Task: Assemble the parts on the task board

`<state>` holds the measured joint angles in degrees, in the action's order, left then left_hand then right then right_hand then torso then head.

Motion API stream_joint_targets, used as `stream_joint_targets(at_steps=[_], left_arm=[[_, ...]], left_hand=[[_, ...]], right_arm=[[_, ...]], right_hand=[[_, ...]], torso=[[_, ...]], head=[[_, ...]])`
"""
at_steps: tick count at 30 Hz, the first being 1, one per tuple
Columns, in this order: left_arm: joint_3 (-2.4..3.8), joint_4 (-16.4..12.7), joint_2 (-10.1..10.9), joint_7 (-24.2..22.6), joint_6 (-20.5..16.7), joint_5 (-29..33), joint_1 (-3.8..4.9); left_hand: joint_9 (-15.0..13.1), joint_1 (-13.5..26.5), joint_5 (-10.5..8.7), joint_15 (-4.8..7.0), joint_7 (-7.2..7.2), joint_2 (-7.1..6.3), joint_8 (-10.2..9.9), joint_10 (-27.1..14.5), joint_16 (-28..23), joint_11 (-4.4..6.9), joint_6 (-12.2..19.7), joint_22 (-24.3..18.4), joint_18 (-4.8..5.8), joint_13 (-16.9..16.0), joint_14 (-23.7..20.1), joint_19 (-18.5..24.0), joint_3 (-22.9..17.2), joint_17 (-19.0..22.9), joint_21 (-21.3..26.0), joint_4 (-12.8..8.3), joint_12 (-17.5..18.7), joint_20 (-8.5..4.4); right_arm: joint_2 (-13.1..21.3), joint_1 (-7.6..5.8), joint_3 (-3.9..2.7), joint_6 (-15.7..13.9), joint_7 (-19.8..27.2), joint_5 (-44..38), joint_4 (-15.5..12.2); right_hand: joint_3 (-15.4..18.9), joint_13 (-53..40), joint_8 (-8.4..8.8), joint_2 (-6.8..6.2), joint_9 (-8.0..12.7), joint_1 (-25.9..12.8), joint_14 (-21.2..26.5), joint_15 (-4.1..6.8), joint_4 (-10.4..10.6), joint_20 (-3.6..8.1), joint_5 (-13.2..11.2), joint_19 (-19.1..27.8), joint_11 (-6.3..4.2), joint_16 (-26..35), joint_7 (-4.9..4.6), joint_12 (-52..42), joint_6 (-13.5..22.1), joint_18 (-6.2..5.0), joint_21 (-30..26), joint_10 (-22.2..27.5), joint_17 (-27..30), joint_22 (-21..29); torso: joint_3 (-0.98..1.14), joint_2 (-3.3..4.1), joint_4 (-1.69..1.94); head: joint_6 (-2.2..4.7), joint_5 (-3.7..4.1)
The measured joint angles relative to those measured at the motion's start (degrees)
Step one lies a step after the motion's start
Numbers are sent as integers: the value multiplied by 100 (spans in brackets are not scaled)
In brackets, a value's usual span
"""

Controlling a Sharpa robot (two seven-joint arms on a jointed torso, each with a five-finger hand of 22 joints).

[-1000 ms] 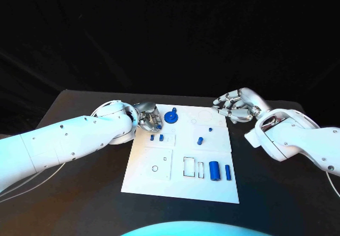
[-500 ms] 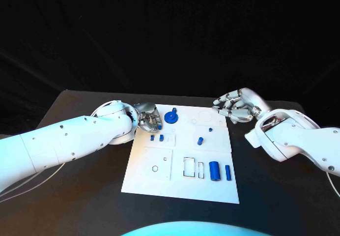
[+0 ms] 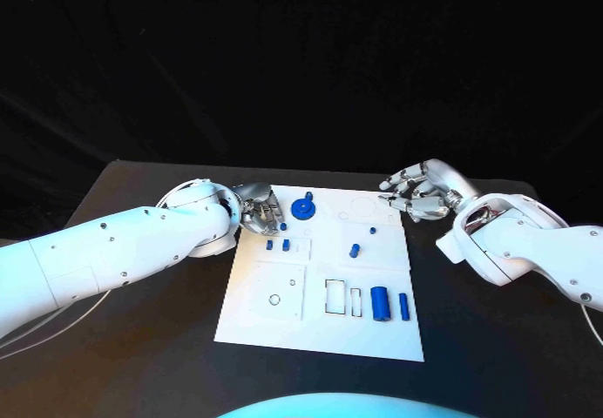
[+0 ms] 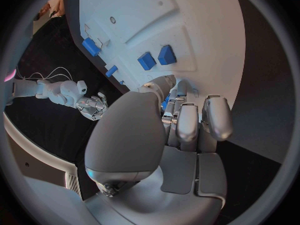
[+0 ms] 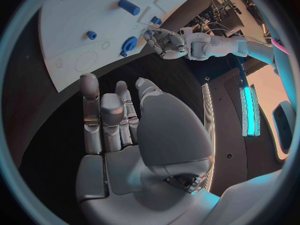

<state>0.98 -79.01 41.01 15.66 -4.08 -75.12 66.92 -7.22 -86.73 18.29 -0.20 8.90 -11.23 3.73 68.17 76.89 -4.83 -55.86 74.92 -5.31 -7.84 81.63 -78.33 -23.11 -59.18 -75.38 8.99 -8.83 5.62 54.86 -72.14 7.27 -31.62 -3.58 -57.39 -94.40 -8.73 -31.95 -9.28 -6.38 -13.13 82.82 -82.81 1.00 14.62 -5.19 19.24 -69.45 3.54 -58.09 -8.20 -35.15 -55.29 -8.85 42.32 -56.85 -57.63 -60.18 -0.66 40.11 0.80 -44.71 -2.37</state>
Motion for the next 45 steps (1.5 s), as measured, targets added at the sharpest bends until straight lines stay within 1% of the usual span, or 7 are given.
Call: stream_joint_targets(at_steps=[4, 13, 21, 26, 28, 35, 45], left_arm=[[0, -57, 119, -86, -148, 156, 0], [3, -311, 473, -686, -830, 1046, 33], [3, -617, 777, -1336, -1472, 2283, 45], [0, -790, 929, -1671, -1788, 3324, 47], [-2, -846, 979, -1794, -1880, 3823, 47], [-5, -989, 1091, -2137, -2067, 5186, 47], [-8, -1107, 1133, -2387, -2175, 5962, 46]], left_hand=[[13, 39, 0, -35, 9, -39, 26, -58, -168, -12, -15, -222, 0, 0, -141, 191, -16, 321, 237, 16, 67, 22], [18, 39, 0, -51, 18, -39, 160, -75, -412, -11, -311, -352, 0, -38, -277, 298, -79, 761, 372, -48, 13, 31], [27, 124, 0, -20, -21, -75, 222, 9, -796, 30, -455, -711, -1, -116, -533, 596, -58, 1370, 772, -26, -150, 20], [54, 159, 0, -11, -22, -40, 222, 8, -1097, 30, -455, -1056, -106, -164, -718, 877, -53, 1819, 1151, -22, -216, 4], [61, 159, 0, -9, -22, -40, 222, -14, -1186, 7, -455, -1149, -184, -176, -770, 934, -53, 1940, 1253, -22, -232, 11], [81, 182, 0, -20, -22, -17, 221, -101, -1339, 9, -454, -1334, -184, -195, -861, 1059, -53, 2174, 1469, -22, -282, 8], [97, 179, 0, -24, -22, -14, 221, -146, -1389, -21, -454, -1116, -183, -207, -904, 931, -53, 2238, 1265, -57, -294, 10]], right_arm=[[-14, -1, 0, 373, -145, -355, 71], [-102, 5, 0, 1139, -520, -1827, 190], [-261, 79, 9, 1347, -842, -2973, 259], [-395, 135, 16, 1410, -1014, -3440, 361], [-467, 157, 17, 1437, -1075, -3583, 412], [-658, 209, 22, 1520, -1222, -3852, 533], [-793, 257, 23, 1614, -1290, -3969, 634]], right_hand=[[-253, 697, 16, -159, 20, 252, -93, -47, -88, -11, -299, -259, 36, -310, -36, 785, -144, 0, 465, -125, -271, -331], [-554, 1623, 189, -300, 111, 392, -93, -47, -190, -2, -359, -631, 29, -1031, 24, 1686, -450, 181, 1418, -587, -904, -1028], [-647, 1910, 266, -322, 159, 413, -92, -47, -189, -2, -496, -672, 51, -1094, -18, 1978, -510, 181, 1571, -609, -946, -1181], [-702, 2036, 338, -359, 192, 375, -113, -68, -196, -38, -479, -707, 84, -1181, -30, 2098, -523, 180, 1705, -575, -1012, -1287], [-702, 2075, 339, -359, 201, 375, -113, -68, -196, -41, -437, -736, 84, -1218, -38, 2130, -531, 223, 1770, -575, -1044, -1323], [-800, 2159, 361, -359, 214, 375, -112, -68, -198, -55, -366, -825, 104, -1356, -52, 2164, -545, 246, 2000, -595, -1167, -1470], [-980, 2236, 384, -385, 215, 401, -112, -68, -268, -34, -314, -947, 102, -1439, -28, 2186, -665, 319, 2282, -741, -1242, -1477]], torso=[[1, -4, -1], [1, -10, -4], [-2, -7, -4], [-10, 2, 5], [-10, 3, 6], [-14, 9, 8], [-10, 12, 3]], head=[[16, 12], [68, 119], [95, 261], [102, 332], [104, 341], [94, 349], [73, 316]])
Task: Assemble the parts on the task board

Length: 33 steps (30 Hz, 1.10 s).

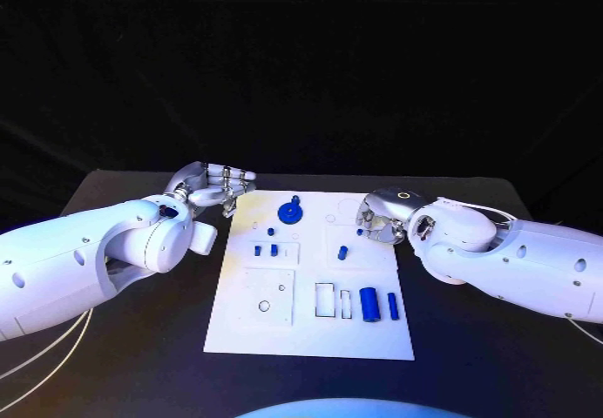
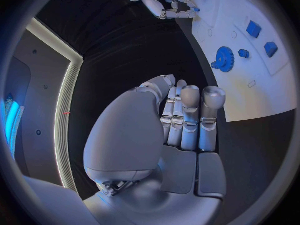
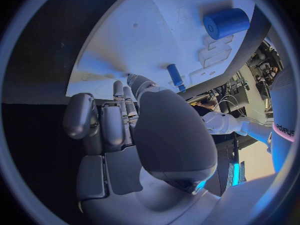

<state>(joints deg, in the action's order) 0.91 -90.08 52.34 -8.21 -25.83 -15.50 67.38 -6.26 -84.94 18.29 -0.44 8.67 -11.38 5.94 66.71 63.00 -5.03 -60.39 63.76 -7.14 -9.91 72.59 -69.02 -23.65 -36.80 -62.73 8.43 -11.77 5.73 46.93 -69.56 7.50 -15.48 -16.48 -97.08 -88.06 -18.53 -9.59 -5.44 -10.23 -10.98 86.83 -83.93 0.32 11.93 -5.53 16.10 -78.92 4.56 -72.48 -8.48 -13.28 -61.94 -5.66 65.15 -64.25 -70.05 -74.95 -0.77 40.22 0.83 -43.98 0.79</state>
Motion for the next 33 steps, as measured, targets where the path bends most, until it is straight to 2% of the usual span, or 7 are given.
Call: stream_joint_targets(at_steps=[13, 19, 21, 24, 29, 32, 33], left_arm=[[-1, -62, 10, -127, -11, 258, 0], [-1, -74, 8, -147, -8, 299, 0], [-1, -75, 8, -151, -8, 309, 0], [-1, -75, 8, -154, -6, 316, 0], [-1, -75, 8, -155, -2, 329, 0], [-1, -75, 8, -146, 0, 333, 0], [-1, -74, 8, -143, 1, 335, 0]], left_hand=[[6, -23, 0, 0, 0, 23, 0, -20, -23, 20, 0, 8, 0, -16, 0, -14, -31, 27, -22, -31, -43, 14], [17, -23, 0, -28, -1, 23, 0, -82, -289, 0, 1, -284, 0, -31, -214, 187, -31, 413, 286, -62, -86, 20], [16, -23, 0, -28, -1, 23, 0, -82, -289, 0, 1, -299, 1, -31, -214, 187, -31, 435, 295, -62, -86, 20], [17, -23, 0, -20, -1, 23, 0, -82, -289, 0, 1, -303, 1, -33, -222, 187, -31, 448, 295, -62, -86, 20], [29, -23, 0, -27, 21, 23, 0, -118, -329, -12, 23, -336, 1, -38, -255, 229, -47, 502, 338, -78, -86, 22], [33, -23, 0, -28, 21, 23, 0, -135, -360, -12, 23, -365, 1, -40, -277, 238, -31, 545, 372, -95, -86, 31], [33, -23, 0, -28, 21, 23, 0, -135, -360, -12, 23, -374, -45, -43, -296, 258, -31, 563, 372, -95, -86, 11]], right_arm=[[-103, 50, 1, 99, -12, -3, 78], [-145, 54, -9, 112, -15, -4, 119], [-159, 58, -13, 114, -15, -5, 131], [-172, 63, -16, 115, -16, -7, 141], [-181, 67, -21, 115, -18, -10, 153], [-182, 68, -22, 115, -20, -10, 154], [-183, 68, -22, 116, -20, -11, 154]], right_hand=[[-213, 46, 0, 38, 0, 38, 0, 0, -102, 1, -80, -41, -39, -22, 30, -1, -71, -1, 152, -105, 13, 1], [-254, 52, 0, 38, 0, 38, 0, 0, -142, 21, -104, -62, -52, -36, 32, -1, -115, -2, 220, -133, -4, 1], [-303, 62, 0, 38, -2, 38, 1, 0, -160, 1, -104, -83, -59, -54, 58, -1, -144, -2, 270, -181, -21, 2], [-331, 59, 0, 38, -9, 38, 1, 0, -189, 22, -127, -103, -70, -55, 40, -2, -163, -2, 270, -195, -30, 2], [-426, 83, 0, 38, -9, 38, 0, 0, -236, 22, -434, -103, -62, -54, 60, -2, -182, -2, 270, -204, -12, 2], [-426, 86, 0, 38, -9, 38, 1, 0, -236, 22, -445, -103, -62, -55, 60, -3, -182, -3, 303, -204, -12, 2], [-426, 86, 0, 38, -9, 38, 1, 0, -236, 22, -466, -103, -62, -54, 60, -3, -182, 5, 307, -204, -12, 2]], torso=[[10, -3, -1], [10, -3, -2], [10, -3, -2], [10, -3, -1], [10, -3, 1], [10, -3, -1], [10, -2, 0]], head=[[-27, -21], [-36, -18], [-41, -23], [-49, -31], [-58, -30], [-58, -29], [-58, -31]])
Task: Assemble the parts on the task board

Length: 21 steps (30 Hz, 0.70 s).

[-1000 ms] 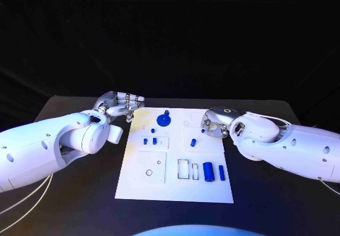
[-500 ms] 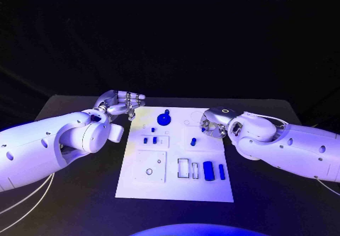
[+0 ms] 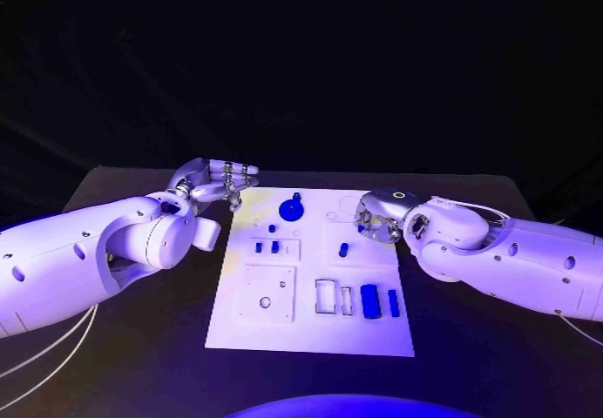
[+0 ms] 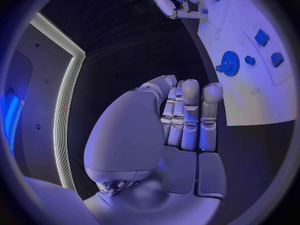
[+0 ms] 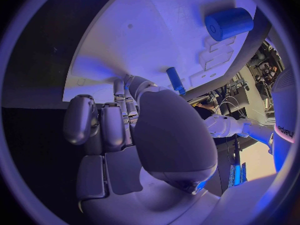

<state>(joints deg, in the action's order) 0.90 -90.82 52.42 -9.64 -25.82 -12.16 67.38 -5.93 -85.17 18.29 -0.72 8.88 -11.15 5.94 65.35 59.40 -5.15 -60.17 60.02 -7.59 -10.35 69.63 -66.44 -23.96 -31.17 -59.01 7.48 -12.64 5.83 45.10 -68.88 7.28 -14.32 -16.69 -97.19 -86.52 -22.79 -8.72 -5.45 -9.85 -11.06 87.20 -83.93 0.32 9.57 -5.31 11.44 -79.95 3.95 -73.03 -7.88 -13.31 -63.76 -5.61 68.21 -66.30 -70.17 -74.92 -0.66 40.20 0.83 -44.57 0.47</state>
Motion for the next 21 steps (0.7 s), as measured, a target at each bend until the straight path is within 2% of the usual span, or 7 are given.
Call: stream_joint_targets(at_steps=[2, 11, 14, 17, 21], left_arm=[[0, 1, 0, 6, 1, 2, 0], [0, 2, -2, 22, 3, 7, 0], [0, 4, -3, 41, 2, 9, 1], [0, 10, -8, 66, 1, 10, 1], [0, 16, -17, 93, 1, 11, 1]], left_hand=[[0, 0, 0, 0, 0, 0, 0, -9, -20, -9, 0, -8, -43, 0, 0, 0, 0, 13, 23, 0, -7, 0], [6, 0, 0, -11, 14, 0, 0, -40, -62, 1, 15, -44, -43, -3, -27, 29, -17, 69, 66, -17, -24, 13], [34, -31, 0, -35, 82, 31, 0, -148, -168, -46, 83, -147, -43, -5, -115, 161, -52, 194, 201, -52, -53, 27], [50, -53, 0, -39, 102, 53, 0, -213, -219, -70, 103, -273, -43, -13, -163, 267, -80, 251, 347, -111, -91, 40], [54, -53, 0, -53, 102, 53, 0, -224, -234, -81, 103, -312, -43, -17, -178, 309, -95, 268, 379, -126, -106, 43]], right_arm=[[-1, 0, -1, 2, -2, -1, 0], [-6, 8, 3, -9, -19, -14, -19], [9, 16, 8, -49, -34, -19, -41], [30, 24, 16, -102, -50, -21, -66], [53, 30, 23, -166, -71, -21, -93]], right_hand=[[-26, 5, 0, 0, -5, 0, 0, 0, -26, 0, -4, 0, -20, -27, 1, 0, -21, 77, 5, -21, -5, 0], [-127, 12, 1, 64, -42, -62, 0, 42, -127, 30, -5, -72, -55, -79, 43, 1, -159, 79, 193, -138, -43, 1], [-127, 14, 5, 105, -45, -103, 0, 42, -127, 39, -6, -125, -72, -79, 58, 2, -221, 80, 292, -154, 23, 1], [-134, 20, -10, 163, -52, -164, -11, 54, -121, 31, -113, -134, -83, -79, 85, 2, -247, 80, 333, -205, 32, 1], [-144, 15, -30, 143, -70, -244, -20, 63, -112, 51, -139, -154, -93, -79, 106, 2, -269, 80, 356, -216, 32, 2]], torso=[[0, 1, 0], [-2, -4, 1], [-1, -7, 1], [0, -7, 1], [-1, -10, 1]], head=[[-14, -4], [-31, -18], [-31, -18], [-26, -20], [-23, -24]])
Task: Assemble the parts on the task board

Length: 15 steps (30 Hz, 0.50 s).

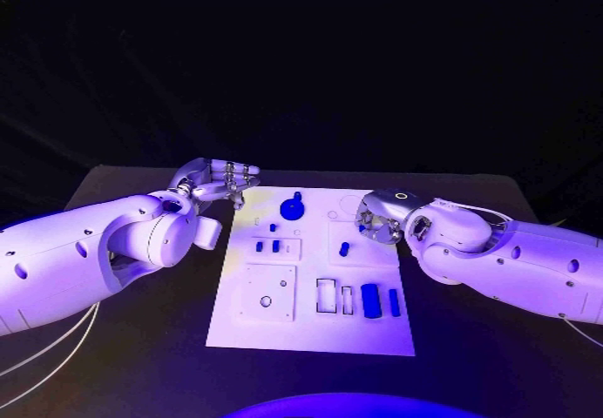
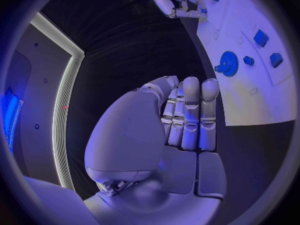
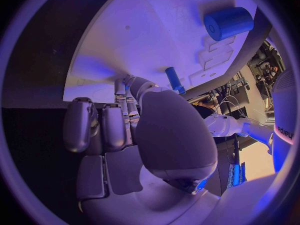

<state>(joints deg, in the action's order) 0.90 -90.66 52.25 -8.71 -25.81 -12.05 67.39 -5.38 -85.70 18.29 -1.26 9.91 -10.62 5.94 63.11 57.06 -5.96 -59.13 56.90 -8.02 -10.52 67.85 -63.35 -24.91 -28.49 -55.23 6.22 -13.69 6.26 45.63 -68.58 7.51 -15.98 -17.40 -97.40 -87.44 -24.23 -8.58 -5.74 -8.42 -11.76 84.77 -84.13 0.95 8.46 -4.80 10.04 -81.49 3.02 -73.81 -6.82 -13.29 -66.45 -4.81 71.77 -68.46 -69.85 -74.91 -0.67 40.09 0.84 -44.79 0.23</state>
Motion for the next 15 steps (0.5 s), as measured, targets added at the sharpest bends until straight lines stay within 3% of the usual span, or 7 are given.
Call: stream_joint_targets(at_steps=[4, 6, 15], left_arm=[[0, 9, -4, 19, 0, 1, 0], [0, 18, -6, 26, 0, 1, 0], [-1, 57, -20, 50, 1, 5, 0]], left_hand=[[0, 0, 0, -7, 20, 0, 0, -11, 0, -11, 20, -16, -7, -2, -7, -1, -15, 5, 11, -15, -8, 0], [5, 0, 0, -7, 20, 0, 0, -11, 0, -11, 20, -31, -88, -1, -7, 19, -15, 11, 44, -15, -8, 19], [10, 0, 0, 11, 20, 0, 0, -51, -27, -10, 20, -67, -88, -1, -28, 59, -32, 24, 88, -32, -51, 18]], right_arm=[[18, -10, 0, -58, -11, 0, -27], [31, -14, -1, -90, -12, 1, -46], [133, -86, -32, -260, -12, 4, -186]], right_hand=[[0, 5, 0, 3, -12, -10, 0, 0, 0, 0, -21, 0, -9, 0, 7, 0, -6, 0, 0, -9, 0, 0], [0, 5, 0, 3, -13, -10, 0, 0, 0, 0, -21, 0, -9, 0, 7, 0, -7, 0, 0, -9, 0, 0], [0, 5, 1, 3, -12, -10, 0, 0, 0, 0, -22, 1, -9, 0, 8, 22, -6, 0, 23, -9, 0, -4]], torso=[[0, 0, -1], [0, 0, -1], [1, 3, -5]], head=[[9, -4], [13, -2], [29, 0]])
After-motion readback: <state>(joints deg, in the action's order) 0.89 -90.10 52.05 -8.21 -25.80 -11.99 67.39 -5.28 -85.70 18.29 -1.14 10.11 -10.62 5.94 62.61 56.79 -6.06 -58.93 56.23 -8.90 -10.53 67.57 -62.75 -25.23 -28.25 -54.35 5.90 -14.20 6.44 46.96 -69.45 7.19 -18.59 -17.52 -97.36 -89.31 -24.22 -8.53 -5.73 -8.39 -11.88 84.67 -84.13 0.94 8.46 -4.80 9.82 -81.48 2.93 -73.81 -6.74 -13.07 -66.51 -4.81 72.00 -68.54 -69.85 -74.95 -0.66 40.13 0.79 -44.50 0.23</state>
